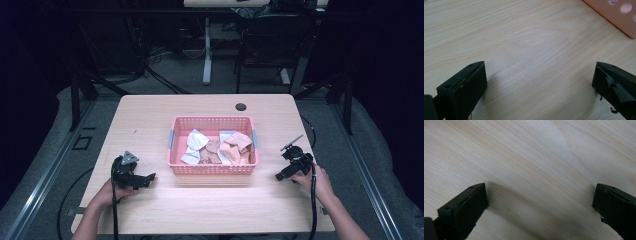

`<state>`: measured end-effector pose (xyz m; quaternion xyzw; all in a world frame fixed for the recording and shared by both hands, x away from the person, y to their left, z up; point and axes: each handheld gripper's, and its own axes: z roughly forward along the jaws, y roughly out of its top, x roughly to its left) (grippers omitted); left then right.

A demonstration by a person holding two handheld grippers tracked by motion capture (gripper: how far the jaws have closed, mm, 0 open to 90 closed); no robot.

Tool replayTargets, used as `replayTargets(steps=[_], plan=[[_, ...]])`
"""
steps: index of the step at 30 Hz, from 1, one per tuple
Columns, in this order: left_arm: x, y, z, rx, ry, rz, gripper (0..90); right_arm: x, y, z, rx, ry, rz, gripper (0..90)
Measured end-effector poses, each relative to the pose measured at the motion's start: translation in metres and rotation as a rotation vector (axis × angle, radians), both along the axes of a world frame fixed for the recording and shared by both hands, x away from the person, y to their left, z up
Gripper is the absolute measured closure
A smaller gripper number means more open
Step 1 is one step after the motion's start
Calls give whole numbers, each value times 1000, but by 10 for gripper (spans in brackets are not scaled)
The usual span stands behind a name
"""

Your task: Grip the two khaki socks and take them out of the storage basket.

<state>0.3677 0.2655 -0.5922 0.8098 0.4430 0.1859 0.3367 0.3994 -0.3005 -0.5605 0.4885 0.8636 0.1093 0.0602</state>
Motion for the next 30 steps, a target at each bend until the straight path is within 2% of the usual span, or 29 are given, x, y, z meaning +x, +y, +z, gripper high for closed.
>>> replayTargets(steps=[15, 16, 17, 19, 20, 21, 22, 23, 24, 25, 30], plan=[[0, 0, 0, 0, 1, 2, 0, -1, 0, -1, 11, -18, -1, 0], [0, 0, 0, -1, 1, 2, 0, 0, -1, 1, -14, -1, 22, 0], [0, 0, 0, 0, 1, 2, 0, 0, 0, 0, 1, -5, 14, 0], [0, 0, 0, 0, 1, 1, 0, 1, 1, -1, 3, -4, 19, 0], [0, 0, 0, 0, 1, 1, 0, 2, 0, 1, -12, 17, 35, 0], [0, 0, 0, 0, 1, 2, 0, 3, 0, 2, -4, 14, 35, 0], [0, 0, 0, 0, 1, 1, 0, 4, -1, 6, -21, 25, 55, 0], [0, 0, 0, 0, 1, 1, 0, 2, 0, 5, 13, -1, 24, 0], [0, 0, 0, 0, 1, 1, 0, 1, 1, 6, 19, -19, 7, 0], [0, 0, 0, 0, 1, 1, 0, 2, 0, 10, 7, -19, 26, 0], [0, 0, 0, 0, 1, 1, 0, 0, 0, 22, 25, -51, 25, 0]])
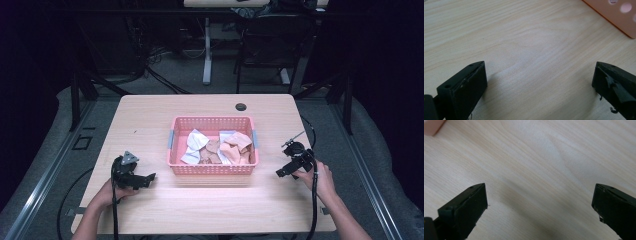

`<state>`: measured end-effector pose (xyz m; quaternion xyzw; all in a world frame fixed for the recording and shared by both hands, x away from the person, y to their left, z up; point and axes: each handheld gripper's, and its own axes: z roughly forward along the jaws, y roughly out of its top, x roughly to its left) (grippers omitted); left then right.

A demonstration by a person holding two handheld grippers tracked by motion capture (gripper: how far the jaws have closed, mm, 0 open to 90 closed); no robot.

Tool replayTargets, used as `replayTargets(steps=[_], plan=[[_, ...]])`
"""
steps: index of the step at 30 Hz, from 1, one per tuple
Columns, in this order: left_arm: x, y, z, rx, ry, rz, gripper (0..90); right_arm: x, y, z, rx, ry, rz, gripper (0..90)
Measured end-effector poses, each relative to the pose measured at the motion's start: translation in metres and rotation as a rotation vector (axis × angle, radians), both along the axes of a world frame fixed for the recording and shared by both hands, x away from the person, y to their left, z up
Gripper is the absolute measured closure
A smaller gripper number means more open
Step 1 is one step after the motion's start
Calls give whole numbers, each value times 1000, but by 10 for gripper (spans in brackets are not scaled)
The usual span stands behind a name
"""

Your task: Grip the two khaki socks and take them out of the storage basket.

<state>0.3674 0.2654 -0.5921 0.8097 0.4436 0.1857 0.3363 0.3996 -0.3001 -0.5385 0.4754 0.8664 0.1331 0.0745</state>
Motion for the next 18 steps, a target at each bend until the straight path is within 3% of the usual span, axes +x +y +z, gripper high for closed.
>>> replayTargets(steps=[4, 5, 9, 10, 11, 12, 18], plan=[[0, 0, 0, 0, 0, 0, 0, -3, 0, 6, 21, -36, -11, 0], [0, 0, 0, 0, 0, 0, 0, -3, -1, 8, 14, -21, 7, 0], [0, 0, 0, 0, 1, -3, 0, -3, 0, 9, 39, -36, 3, 0], [0, 0, 0, 0, 0, -4, 0, -1, -1, 10, 15, -18, 26, 0], [0, 0, 0, -1, 0, -4, 0, -1, 0, 10, 27, -29, 12, 0], [0, 0, 0, -2, 0, -3, 0, 1, -1, 12, 24, -11, 25, 0], [0, 0, 0, -1, 1, -2, 0, 2, 2, 28, 42, -36, 27, 0]])
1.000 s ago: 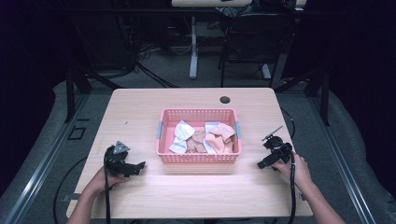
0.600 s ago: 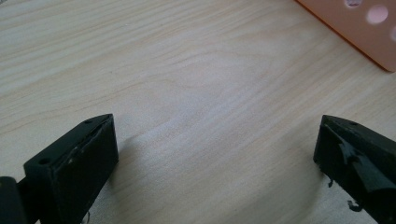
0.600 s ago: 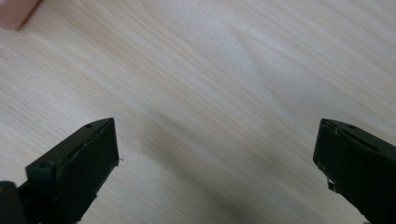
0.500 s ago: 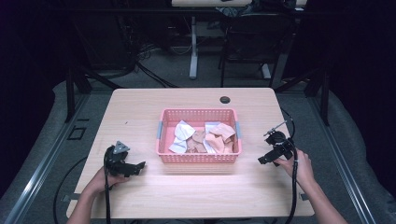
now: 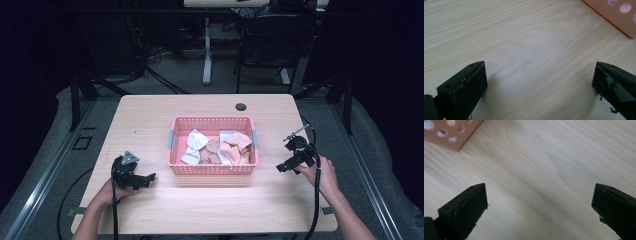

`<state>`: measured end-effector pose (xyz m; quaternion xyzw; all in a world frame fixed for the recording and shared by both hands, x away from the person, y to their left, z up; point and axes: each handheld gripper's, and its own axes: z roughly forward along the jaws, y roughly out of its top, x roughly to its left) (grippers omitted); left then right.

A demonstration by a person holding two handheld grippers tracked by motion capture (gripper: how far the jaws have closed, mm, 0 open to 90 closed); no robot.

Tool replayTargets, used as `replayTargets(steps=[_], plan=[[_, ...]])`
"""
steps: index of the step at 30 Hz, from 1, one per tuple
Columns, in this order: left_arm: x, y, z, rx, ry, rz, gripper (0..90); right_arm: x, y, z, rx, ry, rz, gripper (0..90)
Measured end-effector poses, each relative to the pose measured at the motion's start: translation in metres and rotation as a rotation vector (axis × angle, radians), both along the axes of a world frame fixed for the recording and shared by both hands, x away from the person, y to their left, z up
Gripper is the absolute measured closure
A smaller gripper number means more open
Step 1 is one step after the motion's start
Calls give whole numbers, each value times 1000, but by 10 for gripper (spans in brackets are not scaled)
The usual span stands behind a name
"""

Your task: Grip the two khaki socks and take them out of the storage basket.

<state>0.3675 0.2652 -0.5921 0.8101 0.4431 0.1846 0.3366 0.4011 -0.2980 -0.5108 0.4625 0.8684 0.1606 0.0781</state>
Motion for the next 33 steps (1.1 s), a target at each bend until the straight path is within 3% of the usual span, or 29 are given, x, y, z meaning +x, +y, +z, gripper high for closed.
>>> replayTargets(steps=[7, 16, 33], plan=[[0, 0, 0, 1, -1, -1, 0, 0, 9, 25, 26, -43, 15, 4], [0, 0, 0, 0, -1, -2, 0, 7, 29, 47, 54, -58, 61, 9], [0, 0, 0, 1, 0, -4, 0, 25, 75, 82, 46, -93, 143, 11]])
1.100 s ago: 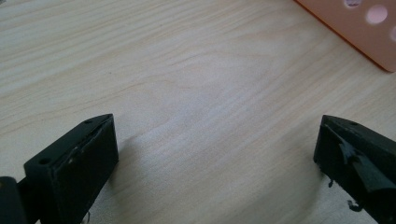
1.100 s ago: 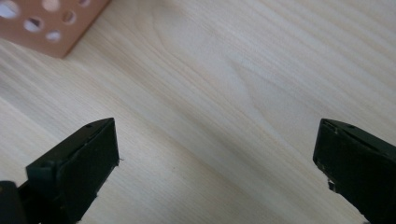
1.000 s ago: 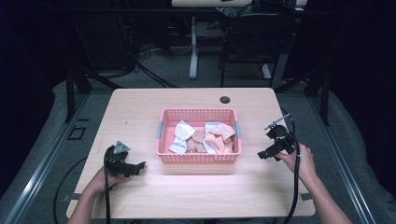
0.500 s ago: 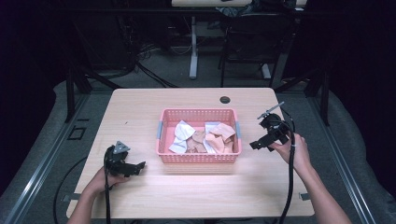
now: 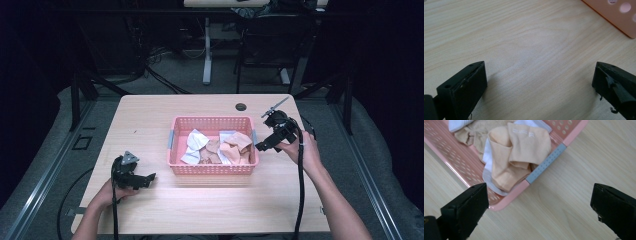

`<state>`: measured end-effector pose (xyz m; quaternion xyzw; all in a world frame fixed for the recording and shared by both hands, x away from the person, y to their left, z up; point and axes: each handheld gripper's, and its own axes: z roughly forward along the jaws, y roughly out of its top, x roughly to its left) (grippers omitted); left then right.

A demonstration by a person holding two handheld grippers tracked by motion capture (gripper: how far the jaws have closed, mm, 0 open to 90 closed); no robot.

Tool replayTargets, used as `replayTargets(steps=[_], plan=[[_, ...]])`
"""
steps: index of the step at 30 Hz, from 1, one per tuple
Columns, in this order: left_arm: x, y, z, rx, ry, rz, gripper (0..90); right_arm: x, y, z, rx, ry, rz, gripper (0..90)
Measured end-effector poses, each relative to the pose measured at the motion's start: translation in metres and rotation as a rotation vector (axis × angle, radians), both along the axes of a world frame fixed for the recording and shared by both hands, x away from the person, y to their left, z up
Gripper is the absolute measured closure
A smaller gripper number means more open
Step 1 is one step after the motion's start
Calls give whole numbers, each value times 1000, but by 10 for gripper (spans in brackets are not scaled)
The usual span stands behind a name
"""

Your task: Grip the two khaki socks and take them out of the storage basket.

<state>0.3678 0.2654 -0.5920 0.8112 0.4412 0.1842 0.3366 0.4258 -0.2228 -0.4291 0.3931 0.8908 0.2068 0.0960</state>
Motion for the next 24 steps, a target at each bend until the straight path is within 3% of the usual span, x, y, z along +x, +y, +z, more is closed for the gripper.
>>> replayTargets(steps=[24], plan=[[0, 0, 0, -2, -1, 2, 0, 21, 36, -4, 23, 17, 44, 28]])
